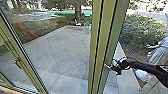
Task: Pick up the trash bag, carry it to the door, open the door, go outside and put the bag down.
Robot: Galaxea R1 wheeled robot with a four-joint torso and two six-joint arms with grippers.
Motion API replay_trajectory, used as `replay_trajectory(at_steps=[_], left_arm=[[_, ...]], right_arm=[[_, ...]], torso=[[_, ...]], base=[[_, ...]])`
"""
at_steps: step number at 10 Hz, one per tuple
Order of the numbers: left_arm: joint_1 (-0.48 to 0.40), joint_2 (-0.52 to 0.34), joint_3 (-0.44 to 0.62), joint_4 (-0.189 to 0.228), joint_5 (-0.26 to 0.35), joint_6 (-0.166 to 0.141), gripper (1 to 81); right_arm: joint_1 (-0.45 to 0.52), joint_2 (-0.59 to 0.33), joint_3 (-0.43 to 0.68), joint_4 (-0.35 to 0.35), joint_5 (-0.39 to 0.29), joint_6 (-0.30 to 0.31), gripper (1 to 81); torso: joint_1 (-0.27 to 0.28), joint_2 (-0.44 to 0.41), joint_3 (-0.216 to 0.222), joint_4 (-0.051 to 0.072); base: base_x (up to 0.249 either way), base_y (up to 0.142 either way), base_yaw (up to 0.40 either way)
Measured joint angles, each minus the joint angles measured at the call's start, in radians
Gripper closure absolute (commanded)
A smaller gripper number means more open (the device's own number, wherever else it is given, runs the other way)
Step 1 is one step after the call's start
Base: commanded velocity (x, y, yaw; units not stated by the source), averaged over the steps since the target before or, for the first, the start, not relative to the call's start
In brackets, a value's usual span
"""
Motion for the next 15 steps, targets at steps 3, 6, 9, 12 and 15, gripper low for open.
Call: replay_trajectory(at_steps=[3, 6, 9, 12, 15], left_arm=[[0.001, 0.0, 0.0, 0.0, 0.0, 0.0, 81.1], [0.008, 0.0, 0.0, 0.0, -0.002, 0.0, 81.1], [0.023, 0.0, 0.0, 0.001, 0.001, 0.002, 81.1], [0.023, 0.0, 0.0, 0.001, -0.002, 0.002, 81.1], [0.022, 0.001, 0.0, 0.001, -0.003, 0.002, 81.1]], right_arm=[[0.057, -0.021, -0.022, 0.0, 0.008, 0.009, 1.0], [0.117, -0.056, -0.024, -0.01, 0.001, 0.014, 1.0], [0.187, -0.072, -0.025, -0.029, -0.069, 0.01, 1.0], [0.27, -0.071, -0.012, -0.198, -0.217, -0.069, 1.0], [0.32, -0.071, -0.004, -0.373, -0.368, -0.222, 1.0]], torso=[[0.001, 0.001, 0.001, 0.001], [0.001, 0.001, 0.038, 0.001], [0.001, 0.002, 0.044, 0.001], [0.001, 0.002, 0.044, 0.001], [0.001, 0.002, 0.044, 0.001]], base=[[0.0, 0.0, 0.0], [0.0, 0.0, 0.0], [0.0, 0.0, 0.0], [0.0, 0.0, 0.0], [0.0, 0.0, 0.0]])
